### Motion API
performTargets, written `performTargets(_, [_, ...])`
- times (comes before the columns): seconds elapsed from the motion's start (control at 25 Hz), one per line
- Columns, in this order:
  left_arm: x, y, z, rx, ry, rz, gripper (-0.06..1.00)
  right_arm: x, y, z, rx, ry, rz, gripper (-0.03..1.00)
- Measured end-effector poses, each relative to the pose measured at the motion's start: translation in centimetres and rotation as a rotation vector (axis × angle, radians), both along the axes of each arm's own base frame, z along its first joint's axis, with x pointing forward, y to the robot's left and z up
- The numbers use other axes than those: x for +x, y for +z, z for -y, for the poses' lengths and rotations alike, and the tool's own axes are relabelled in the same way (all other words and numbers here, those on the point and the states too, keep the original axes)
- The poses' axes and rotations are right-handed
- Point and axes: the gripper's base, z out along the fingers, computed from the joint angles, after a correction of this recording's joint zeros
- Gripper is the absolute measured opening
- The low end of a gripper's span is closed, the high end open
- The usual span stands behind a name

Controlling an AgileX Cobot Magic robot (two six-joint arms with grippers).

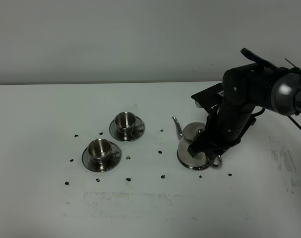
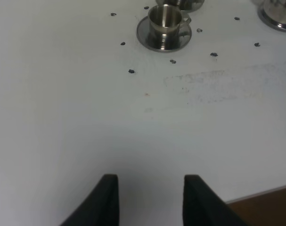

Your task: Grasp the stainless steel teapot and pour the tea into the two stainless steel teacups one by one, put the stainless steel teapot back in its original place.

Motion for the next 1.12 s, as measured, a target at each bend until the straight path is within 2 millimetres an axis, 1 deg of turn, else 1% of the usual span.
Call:
performTargets(0.32, [0.0, 0.0, 0.0, 0.000, 0.000, 0.000, 0.31, -0.7, 2.9, 0.4, 0.004, 0.009, 0.048, 0.21])
performTargets(0.48, [0.0, 0.0, 0.0, 0.000, 0.000, 0.000, 0.31, -0.7, 3.4, 0.4, 0.009, 0.008, 0.060, 0.21])
performTargets(0.6, [0.0, 0.0, 0.0, 0.000, 0.000, 0.000, 0.31, -0.8, 3.6, -0.1, 0.012, 0.027, 0.089, 0.21])
performTargets(0.88, [0.0, 0.0, 0.0, 0.000, 0.000, 0.000, 0.31, -1.1, 4.7, -2.4, 0.032, 0.097, 0.197, 0.21])
performTargets(1.0, [0.0, 0.0, 0.0, 0.000, 0.000, 0.000, 0.31, -0.8, 5.9, -3.1, 0.036, 0.117, 0.241, 0.21])
performTargets(1.12, [0.0, 0.0, 0.0, 0.000, 0.000, 0.000, 0.31, 0.2, 7.2, -3.6, 0.048, 0.122, 0.292, 0.21])
